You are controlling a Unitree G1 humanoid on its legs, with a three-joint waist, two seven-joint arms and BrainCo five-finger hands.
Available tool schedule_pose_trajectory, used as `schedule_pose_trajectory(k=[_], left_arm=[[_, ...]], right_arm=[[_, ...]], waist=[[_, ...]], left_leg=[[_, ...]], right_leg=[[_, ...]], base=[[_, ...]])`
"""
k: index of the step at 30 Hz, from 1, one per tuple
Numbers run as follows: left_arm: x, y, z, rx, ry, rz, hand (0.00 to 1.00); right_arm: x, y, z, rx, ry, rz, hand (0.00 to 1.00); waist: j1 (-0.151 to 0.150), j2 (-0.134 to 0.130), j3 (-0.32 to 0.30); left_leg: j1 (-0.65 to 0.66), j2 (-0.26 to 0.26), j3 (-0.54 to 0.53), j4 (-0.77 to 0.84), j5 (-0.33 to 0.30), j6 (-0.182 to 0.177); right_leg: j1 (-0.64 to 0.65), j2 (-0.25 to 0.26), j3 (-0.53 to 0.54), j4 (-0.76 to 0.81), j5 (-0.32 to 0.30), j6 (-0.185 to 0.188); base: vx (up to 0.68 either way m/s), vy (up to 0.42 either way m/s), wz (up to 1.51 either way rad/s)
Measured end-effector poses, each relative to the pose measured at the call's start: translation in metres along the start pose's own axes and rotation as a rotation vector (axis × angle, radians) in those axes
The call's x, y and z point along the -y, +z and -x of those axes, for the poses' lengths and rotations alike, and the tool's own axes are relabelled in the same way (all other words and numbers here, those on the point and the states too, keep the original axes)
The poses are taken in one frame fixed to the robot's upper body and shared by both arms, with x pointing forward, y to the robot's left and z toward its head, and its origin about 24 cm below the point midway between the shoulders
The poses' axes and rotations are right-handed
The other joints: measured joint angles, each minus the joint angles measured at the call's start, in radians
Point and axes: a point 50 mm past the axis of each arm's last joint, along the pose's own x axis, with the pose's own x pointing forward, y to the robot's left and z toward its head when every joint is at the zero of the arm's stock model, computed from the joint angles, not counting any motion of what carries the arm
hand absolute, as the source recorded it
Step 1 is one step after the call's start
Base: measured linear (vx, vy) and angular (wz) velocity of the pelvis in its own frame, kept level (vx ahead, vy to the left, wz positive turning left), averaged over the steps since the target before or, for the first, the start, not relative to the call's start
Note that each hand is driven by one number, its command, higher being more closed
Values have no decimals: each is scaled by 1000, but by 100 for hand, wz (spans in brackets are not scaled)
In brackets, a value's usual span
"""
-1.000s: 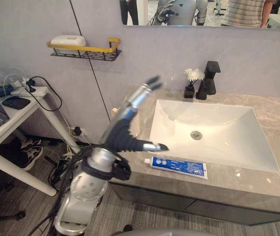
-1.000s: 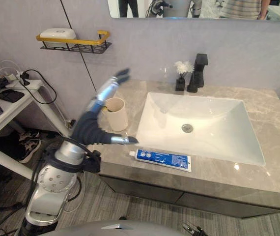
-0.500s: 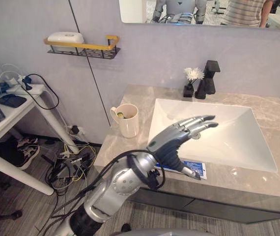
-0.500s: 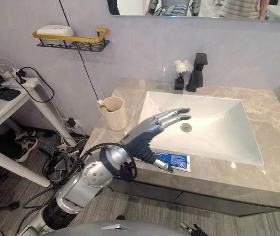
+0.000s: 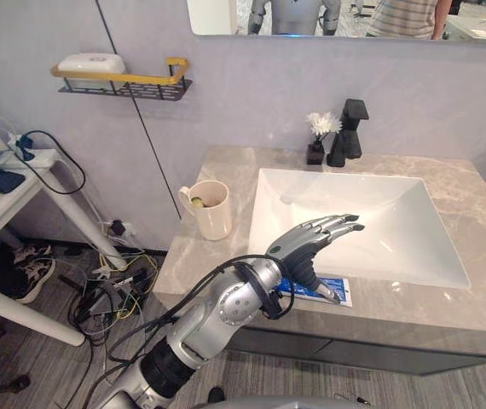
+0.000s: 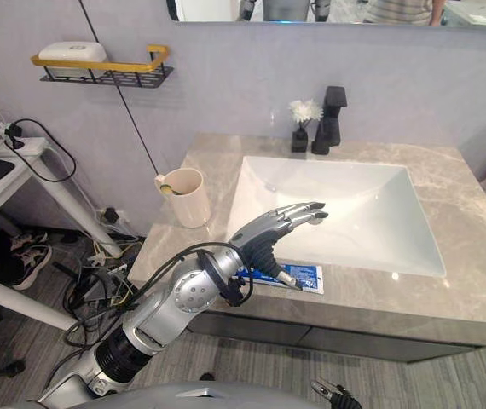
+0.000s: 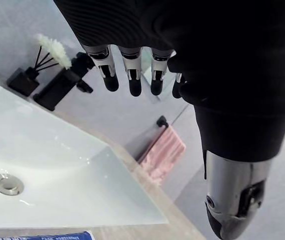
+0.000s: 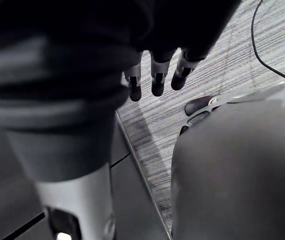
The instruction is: Organize washtable
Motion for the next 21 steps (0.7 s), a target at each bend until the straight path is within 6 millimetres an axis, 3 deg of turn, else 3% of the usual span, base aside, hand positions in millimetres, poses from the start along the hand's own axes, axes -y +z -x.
schedule_pose_trajectory(k=[8,14,21], left_arm=[[7,-42,10,-184,-58,-55,0],[3,-54,22,-255,-33,-49,0],[2,-63,34,-313,-24,-66,0]], right_arm=[[-5,8,-1,35,10,-9,0],[-9,6,-1,32,19,-14,0],[-10,7,-1,37,21,-12,0]], waist=[[-17,-10,4],[-24,-22,16],[-25,-19,18]], left_leg=[[1,0,14,-1,0,0],[3,0,14,-2,0,0],[1,1,16,-3,-1,0]], right_leg=[[3,2,6,-26,19,-1],[17,6,3,-52,29,-1],[25,9,3,-73,37,-1]], base=[[-2,9,-5],[0,0,0],[0,0,0]])
